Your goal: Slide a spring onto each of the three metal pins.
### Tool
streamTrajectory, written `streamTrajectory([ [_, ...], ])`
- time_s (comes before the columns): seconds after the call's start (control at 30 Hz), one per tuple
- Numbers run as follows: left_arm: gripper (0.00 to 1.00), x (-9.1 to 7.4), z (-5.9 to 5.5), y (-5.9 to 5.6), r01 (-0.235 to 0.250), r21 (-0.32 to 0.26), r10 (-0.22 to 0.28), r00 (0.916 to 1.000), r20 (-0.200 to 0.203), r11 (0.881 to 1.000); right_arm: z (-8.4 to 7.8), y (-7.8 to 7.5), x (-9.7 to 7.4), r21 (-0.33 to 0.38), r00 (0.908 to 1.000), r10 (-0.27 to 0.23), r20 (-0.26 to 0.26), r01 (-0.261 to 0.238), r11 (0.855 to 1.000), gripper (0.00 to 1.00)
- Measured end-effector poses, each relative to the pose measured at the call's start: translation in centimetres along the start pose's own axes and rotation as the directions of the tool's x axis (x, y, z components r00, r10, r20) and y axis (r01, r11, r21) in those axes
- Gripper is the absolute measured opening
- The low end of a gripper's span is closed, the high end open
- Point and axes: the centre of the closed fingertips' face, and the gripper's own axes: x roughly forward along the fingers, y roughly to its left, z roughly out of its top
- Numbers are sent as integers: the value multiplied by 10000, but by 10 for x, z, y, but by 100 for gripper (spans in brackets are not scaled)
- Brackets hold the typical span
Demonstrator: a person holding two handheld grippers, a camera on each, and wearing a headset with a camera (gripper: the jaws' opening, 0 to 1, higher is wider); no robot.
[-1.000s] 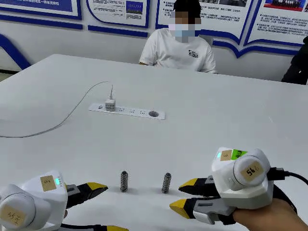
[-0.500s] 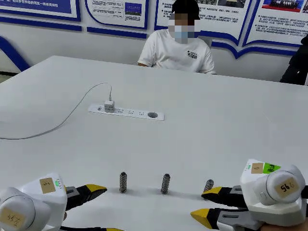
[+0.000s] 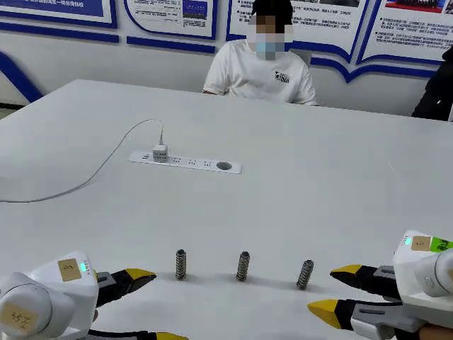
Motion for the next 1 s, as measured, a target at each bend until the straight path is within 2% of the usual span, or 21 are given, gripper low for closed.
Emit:
streamTrajectory([
  [0.57, 65, 0, -3, 2, -78, -111, 77, 10000, -29, 9999, -10, 3, -4, 311, 9993, 122, 360, -133, 9994, 56],
  [1.0, 65, -2, -4, 5, -169, -211, 169, 9999, 7, 9996, -12, 4, -4, 434, 9993, 74, 376, -91, 9990, 57],
])
